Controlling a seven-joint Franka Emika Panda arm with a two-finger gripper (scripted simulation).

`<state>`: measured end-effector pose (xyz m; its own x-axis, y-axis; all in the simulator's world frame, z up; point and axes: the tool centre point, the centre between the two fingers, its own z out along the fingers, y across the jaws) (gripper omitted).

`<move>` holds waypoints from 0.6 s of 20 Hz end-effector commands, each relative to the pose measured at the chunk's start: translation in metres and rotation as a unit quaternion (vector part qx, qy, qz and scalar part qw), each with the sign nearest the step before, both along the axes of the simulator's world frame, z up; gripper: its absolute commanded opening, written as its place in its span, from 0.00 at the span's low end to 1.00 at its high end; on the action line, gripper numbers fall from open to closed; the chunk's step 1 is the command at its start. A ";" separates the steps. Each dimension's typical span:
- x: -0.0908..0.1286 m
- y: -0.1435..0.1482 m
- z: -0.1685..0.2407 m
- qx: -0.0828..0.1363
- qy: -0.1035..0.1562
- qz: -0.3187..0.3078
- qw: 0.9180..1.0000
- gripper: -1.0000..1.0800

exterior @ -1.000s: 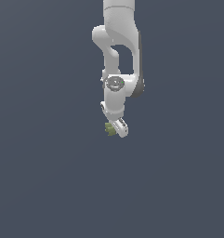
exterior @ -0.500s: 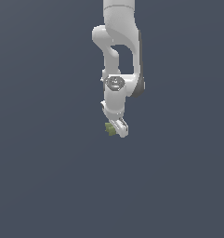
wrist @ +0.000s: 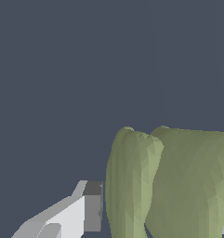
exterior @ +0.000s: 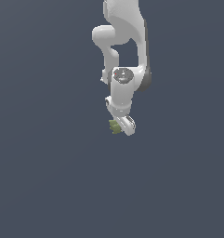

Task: Pick up the object and move it to a goal position.

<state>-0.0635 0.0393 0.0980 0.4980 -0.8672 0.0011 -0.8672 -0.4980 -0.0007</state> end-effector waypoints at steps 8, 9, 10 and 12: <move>0.025 0.049 0.078 -0.001 0.000 0.000 1.000 0.00; 0.028 0.055 0.088 -0.001 0.000 0.000 1.000 0.00; 0.031 0.061 0.097 -0.001 0.000 0.000 1.000 0.00; 0.037 0.073 0.116 -0.001 0.000 0.000 1.000 0.00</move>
